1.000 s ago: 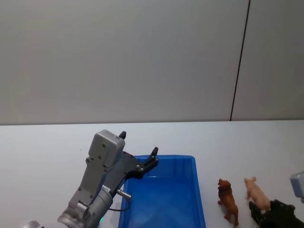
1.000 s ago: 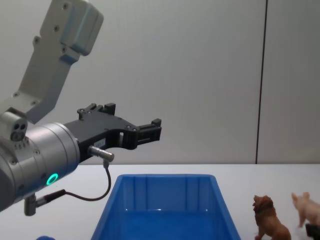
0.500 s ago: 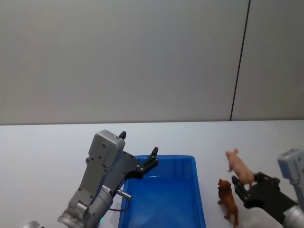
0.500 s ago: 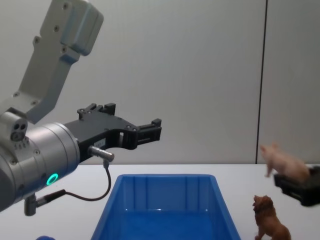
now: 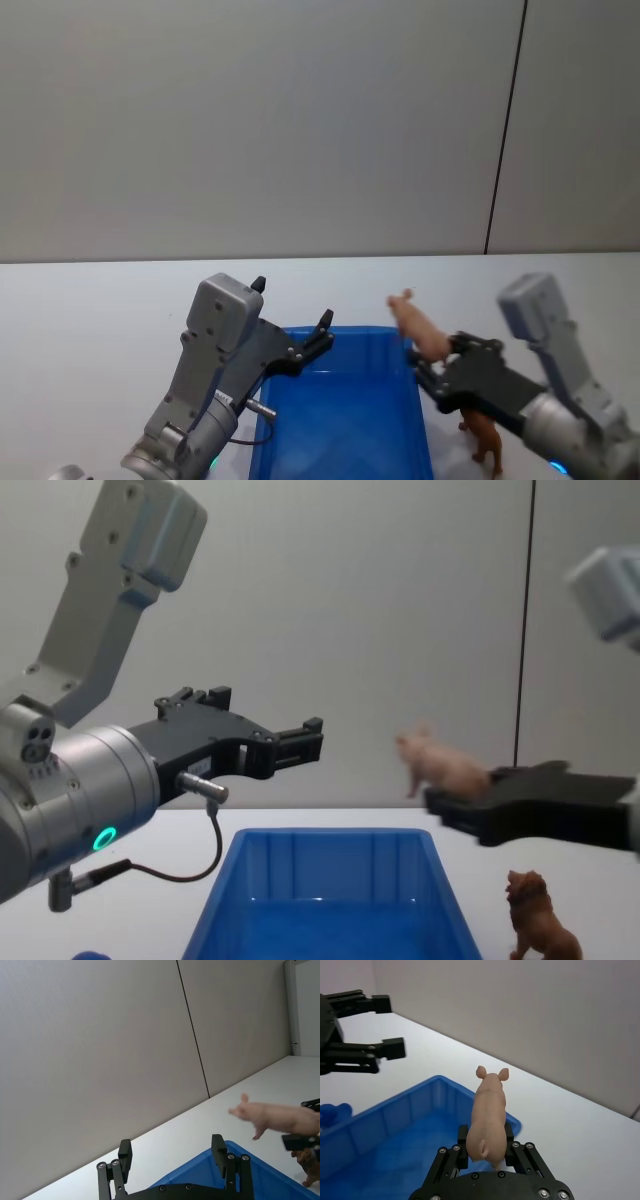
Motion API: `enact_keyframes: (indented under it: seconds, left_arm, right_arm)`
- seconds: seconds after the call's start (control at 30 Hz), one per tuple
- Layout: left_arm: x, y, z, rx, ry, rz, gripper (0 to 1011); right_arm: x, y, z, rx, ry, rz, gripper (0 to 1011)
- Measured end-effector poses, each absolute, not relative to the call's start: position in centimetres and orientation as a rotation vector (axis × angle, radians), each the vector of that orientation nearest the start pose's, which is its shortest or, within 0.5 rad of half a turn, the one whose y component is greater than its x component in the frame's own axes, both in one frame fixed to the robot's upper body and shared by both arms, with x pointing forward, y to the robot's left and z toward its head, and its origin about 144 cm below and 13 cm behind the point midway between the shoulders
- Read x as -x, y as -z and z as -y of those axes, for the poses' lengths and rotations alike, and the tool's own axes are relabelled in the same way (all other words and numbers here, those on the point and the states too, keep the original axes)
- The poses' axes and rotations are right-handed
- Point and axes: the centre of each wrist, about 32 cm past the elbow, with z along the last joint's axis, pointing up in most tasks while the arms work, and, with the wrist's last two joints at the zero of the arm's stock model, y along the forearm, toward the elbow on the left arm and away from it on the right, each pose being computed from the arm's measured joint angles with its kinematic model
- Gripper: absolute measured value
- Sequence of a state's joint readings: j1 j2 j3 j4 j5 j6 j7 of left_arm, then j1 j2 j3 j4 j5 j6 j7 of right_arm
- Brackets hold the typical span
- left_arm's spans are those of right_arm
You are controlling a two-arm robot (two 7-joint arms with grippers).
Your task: Pick up the two dolls from the table and place them into the box.
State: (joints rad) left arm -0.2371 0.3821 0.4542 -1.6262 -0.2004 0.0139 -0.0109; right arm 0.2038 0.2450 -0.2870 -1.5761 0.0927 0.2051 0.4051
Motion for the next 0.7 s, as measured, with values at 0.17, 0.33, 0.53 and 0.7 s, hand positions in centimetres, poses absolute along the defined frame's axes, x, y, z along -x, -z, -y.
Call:
enact_keyframes:
  seconds: [0.17, 0.33, 0.53, 0.7]
  left_arm:
    - [-49.2, -120.4, -19.8, -0.061, -1.124, 0.268, 1001]
    - [-49.2, -120.4, -19.8, -0.061, -1.124, 0.268, 1001]
    - [-49.2, -120.4, -19.8, -0.061, -1.124, 0.268, 1001]
    - [-49.2, -120.4, -19.8, -0.061, -1.124, 0.268, 1001]
  right_arm:
    - [-51.6, -120.0, 19.0, 0.230, 0.840, 0.046, 460]
    - [-52.7, -119.9, 17.4, 0.253, 0.794, 0.019, 630]
    - [-53.4, -119.7, 16.4, 0.272, 0.771, 0.012, 800]
    - [-53.3, -119.4, 16.5, 0.269, 0.789, 0.018, 958]
